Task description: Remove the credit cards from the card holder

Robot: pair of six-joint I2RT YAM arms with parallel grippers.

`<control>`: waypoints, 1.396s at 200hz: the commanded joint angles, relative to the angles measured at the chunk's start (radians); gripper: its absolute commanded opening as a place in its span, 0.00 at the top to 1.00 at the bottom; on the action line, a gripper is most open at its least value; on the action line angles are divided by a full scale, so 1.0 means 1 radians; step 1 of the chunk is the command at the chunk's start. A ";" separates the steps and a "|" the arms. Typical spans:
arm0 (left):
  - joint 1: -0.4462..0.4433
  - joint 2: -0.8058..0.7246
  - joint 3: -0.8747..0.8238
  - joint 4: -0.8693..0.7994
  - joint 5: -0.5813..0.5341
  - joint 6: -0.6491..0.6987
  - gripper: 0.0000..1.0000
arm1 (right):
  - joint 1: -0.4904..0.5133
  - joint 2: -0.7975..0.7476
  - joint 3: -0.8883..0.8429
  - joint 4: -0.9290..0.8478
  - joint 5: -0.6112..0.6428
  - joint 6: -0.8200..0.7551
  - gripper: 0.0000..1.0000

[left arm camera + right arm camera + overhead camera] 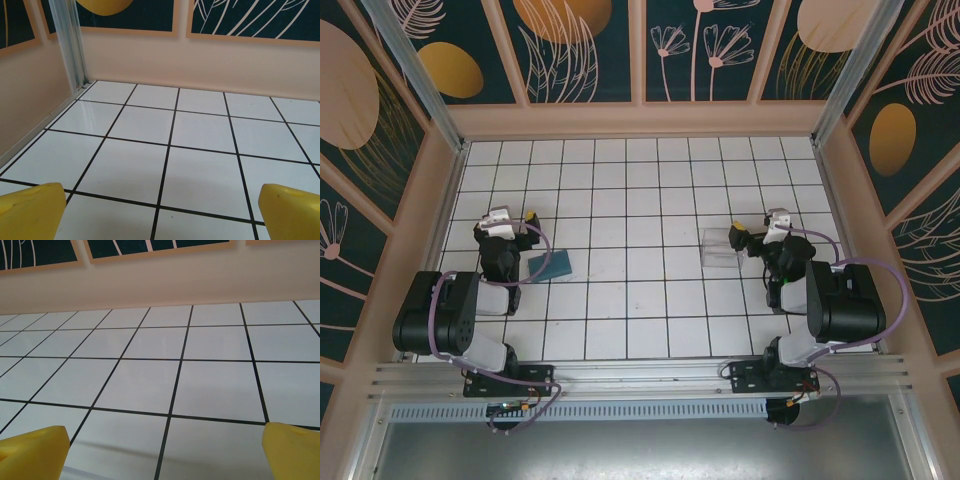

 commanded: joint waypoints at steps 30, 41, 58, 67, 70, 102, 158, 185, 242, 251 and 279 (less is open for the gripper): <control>0.007 0.000 -0.005 0.041 0.005 0.008 0.01 | -0.012 -0.004 0.002 0.048 -0.019 -0.005 0.01; 0.007 -0.002 -0.006 0.042 0.005 0.008 0.01 | -0.012 -0.004 0.001 0.048 -0.019 -0.005 0.01; 0.007 -0.002 -0.006 0.041 0.005 0.008 0.01 | -0.012 -0.004 0.002 0.048 -0.019 -0.005 0.01; 0.007 -0.002 -0.005 0.041 0.006 0.008 0.01 | -0.012 -0.004 0.001 0.047 -0.019 -0.005 0.01; 0.007 -0.002 -0.006 0.041 0.006 0.008 0.01 | -0.011 -0.005 0.002 0.048 -0.019 -0.005 0.01; 0.008 -0.001 -0.007 0.042 0.006 0.008 0.01 | -0.011 -0.004 0.002 0.048 -0.019 -0.005 0.01; 0.006 -0.110 0.045 -0.143 -0.017 0.000 0.01 | 0.024 -0.067 0.030 -0.061 0.108 -0.003 0.01; 0.006 -0.201 0.094 -0.323 -0.095 -0.056 0.02 | 0.034 -0.154 0.102 -0.282 0.131 -0.001 0.01; 0.004 -0.331 0.252 -0.775 -0.059 -0.278 0.02 | 0.047 -0.259 0.310 -0.832 0.174 0.100 0.09; 0.004 -0.335 0.291 -0.864 -0.030 -0.319 0.03 | 0.054 -0.267 0.343 -0.917 0.171 0.121 0.12; 0.004 -0.314 0.407 -1.104 0.048 -0.375 0.04 | 0.085 -0.285 0.426 -1.139 0.191 0.162 0.20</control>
